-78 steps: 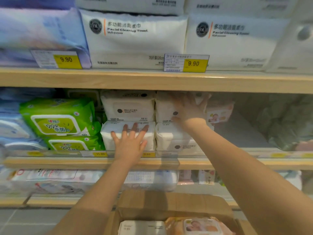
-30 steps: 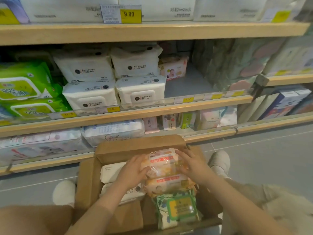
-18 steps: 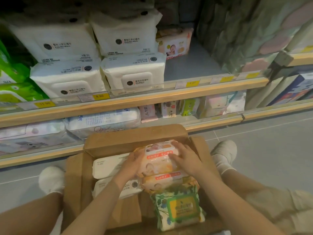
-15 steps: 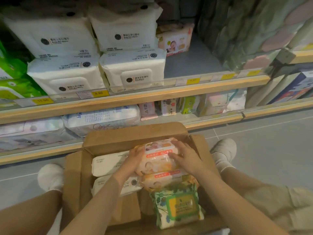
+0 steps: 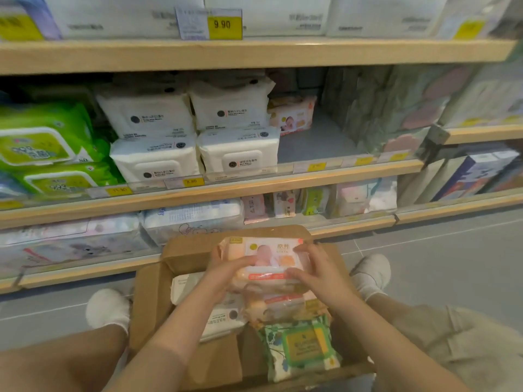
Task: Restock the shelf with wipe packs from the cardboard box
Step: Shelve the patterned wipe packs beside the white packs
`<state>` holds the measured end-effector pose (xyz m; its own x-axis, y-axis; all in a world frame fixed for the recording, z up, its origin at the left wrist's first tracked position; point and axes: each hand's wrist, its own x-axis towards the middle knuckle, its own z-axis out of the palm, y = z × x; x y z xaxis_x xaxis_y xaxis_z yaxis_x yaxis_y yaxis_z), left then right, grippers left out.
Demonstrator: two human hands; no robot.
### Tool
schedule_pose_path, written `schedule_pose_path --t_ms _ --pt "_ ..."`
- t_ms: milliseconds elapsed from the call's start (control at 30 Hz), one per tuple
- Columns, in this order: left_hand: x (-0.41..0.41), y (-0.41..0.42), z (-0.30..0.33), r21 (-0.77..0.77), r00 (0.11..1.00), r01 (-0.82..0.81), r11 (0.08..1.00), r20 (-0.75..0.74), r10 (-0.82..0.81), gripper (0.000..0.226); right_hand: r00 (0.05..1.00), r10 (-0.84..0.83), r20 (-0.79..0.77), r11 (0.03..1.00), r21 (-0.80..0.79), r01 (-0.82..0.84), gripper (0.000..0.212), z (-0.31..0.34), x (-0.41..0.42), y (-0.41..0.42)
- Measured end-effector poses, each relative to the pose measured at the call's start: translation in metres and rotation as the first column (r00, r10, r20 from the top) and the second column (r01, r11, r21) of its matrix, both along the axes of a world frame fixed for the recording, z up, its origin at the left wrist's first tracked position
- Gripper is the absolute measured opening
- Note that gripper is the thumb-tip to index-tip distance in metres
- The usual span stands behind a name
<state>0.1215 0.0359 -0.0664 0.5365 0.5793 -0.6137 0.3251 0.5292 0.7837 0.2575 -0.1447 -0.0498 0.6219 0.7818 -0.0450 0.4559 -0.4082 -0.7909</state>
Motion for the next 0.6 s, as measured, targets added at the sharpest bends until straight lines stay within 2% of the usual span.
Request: schedule_pose_path --t_ms 100,167,233,300,367,400,467,600 --pt "-0.004 -0.005 0.016 0.122 0.995 0.038 0.992 0.084 -0.048 0.112 1.000 -0.001 -0.012 1.000 -0.030 0.001 0.045 0.018 0.002 0.001" --pt "-0.007 -0.005 0.026 0.197 0.988 0.064 0.978 0.129 -0.090 0.108 0.997 -0.040 0.063 0.995 -0.086 0.046 0.068 0.030 0.006 0.005" --pt "-0.011 -0.002 0.038 0.248 0.975 0.095 0.964 0.172 -0.141 0.105 0.978 -0.030 0.206 0.988 -0.142 0.060 0.096 0.047 0.012 0.011" --pt "-0.015 -0.003 0.054 0.314 0.954 0.158 0.936 0.196 -0.226 0.107 0.948 0.135 0.288 0.972 -0.224 -0.071 0.113 0.065 0.019 0.017" --pt "-0.018 -0.006 0.067 0.399 0.926 0.234 0.886 0.185 -0.328 0.112 0.916 0.355 0.188 0.898 -0.340 -0.278 0.121 0.081 0.021 0.024" --pt "-0.019 -0.008 0.072 0.435 0.909 0.266 0.860 0.183 -0.374 0.114 0.897 0.433 0.084 0.846 -0.383 -0.373 0.122 0.086 0.020 0.028" --pt "-0.021 -0.014 0.080 0.476 0.874 0.320 0.819 0.186 -0.449 0.117 0.871 0.486 -0.079 0.782 -0.405 -0.473 0.114 0.089 0.015 0.034" --pt "-0.020 -0.021 0.078 0.498 0.852 0.341 0.797 0.194 -0.486 0.121 0.907 0.417 -0.059 0.838 -0.363 -0.409 0.081 0.085 0.005 0.034"
